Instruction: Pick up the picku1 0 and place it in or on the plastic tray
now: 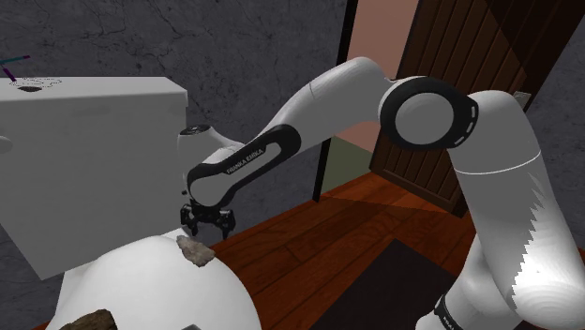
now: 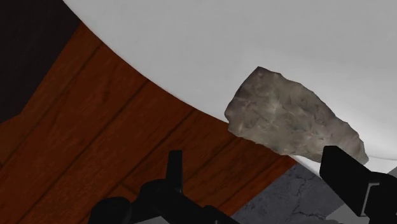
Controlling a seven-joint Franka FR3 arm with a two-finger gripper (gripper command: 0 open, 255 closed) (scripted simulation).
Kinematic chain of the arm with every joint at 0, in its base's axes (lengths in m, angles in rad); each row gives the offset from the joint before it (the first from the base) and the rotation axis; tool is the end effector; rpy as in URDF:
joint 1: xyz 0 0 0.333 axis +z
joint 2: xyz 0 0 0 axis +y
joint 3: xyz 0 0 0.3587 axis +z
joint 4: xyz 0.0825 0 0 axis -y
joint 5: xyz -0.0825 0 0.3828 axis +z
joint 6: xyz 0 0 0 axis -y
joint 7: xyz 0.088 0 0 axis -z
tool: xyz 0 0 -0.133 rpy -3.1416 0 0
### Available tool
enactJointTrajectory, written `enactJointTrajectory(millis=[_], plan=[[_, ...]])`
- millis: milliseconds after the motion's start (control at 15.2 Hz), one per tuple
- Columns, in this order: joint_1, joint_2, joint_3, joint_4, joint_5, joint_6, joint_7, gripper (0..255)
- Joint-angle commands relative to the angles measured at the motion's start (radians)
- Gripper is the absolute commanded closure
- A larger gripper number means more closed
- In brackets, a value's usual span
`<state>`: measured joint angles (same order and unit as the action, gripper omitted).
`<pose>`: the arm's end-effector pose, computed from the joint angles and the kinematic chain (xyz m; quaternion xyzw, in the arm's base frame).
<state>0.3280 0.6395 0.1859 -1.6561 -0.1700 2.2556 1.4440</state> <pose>0.6258 0.3254 0.2491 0.9099 -0.4146 0.0007 0.0160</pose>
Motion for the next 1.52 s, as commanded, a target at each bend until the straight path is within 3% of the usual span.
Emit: enactJointTrajectory(millis=[0, 264, 330, 924, 990, 1452], plan=[[0.000, 0.001, 0.000, -0.002, 0.000, 0.003, 0.001, 0], [0.000, 0.001, 0.000, -0.002, 0.000, 0.003, 0.001, 0], [0.000, 0.001, 0.000, -0.002, 0.000, 0.003, 0.001, 255], [0.000, 0.001, 0.000, -0.002, 0.000, 0.003, 0.001, 255], [0.000, 0.001, 0.000, -0.002, 0.000, 0.003, 0.001, 0], [-0.008, 0.179, 0.027, 0.066, -0.393, 0.332, -0.675, 0]])
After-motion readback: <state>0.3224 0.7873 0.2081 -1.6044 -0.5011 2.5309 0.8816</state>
